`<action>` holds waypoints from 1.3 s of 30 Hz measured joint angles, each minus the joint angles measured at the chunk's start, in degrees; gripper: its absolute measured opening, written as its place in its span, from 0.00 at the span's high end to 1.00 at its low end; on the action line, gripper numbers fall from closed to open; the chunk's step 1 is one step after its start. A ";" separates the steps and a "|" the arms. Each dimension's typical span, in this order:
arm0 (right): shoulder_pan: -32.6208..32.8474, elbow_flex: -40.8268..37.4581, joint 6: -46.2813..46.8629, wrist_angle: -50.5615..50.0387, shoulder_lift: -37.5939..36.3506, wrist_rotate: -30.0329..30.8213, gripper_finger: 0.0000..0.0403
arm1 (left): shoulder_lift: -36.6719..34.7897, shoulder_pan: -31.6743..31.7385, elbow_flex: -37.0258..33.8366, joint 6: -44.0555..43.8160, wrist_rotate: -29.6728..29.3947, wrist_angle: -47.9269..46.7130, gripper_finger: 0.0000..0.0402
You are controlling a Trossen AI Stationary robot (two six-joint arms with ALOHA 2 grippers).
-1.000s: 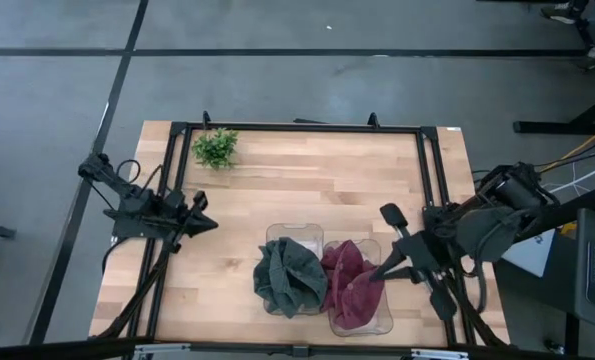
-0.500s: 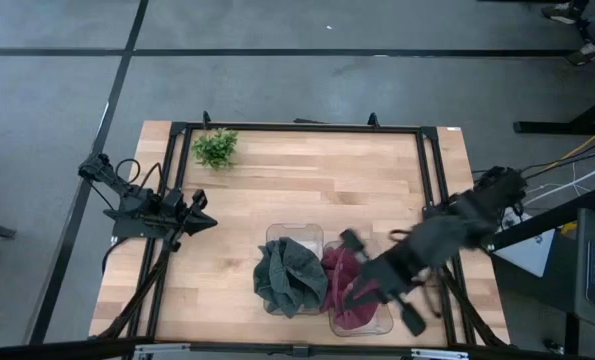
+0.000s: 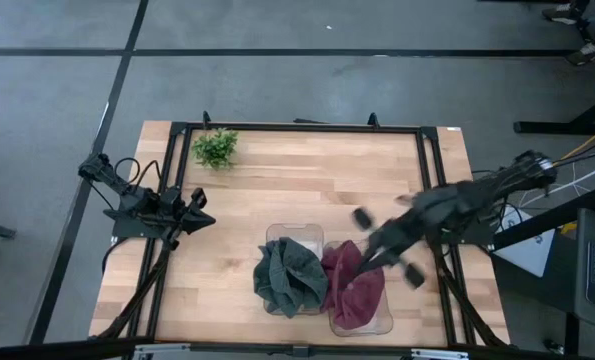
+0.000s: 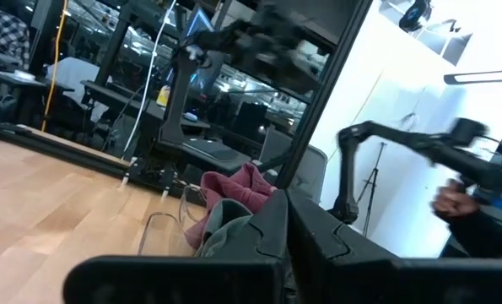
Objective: Pick & Place hat
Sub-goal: Return to Home Position
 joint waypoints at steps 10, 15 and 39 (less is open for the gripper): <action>-1.69 -28.81 -7.41 0.06 -42.94 -3.73 0.98 | 0.00 0.02 0.00 0.38 -1.07 -0.11 0.99; -1.70 -39.76 -4.00 -0.33 -57.75 1.19 0.98 | 0.00 0.00 0.00 1.11 -1.83 -0.13 1.00; -1.85 -64.78 2.87 7.17 -66.40 21.42 0.98 | 0.17 0.02 0.00 -8.39 -9.77 -12.07 1.00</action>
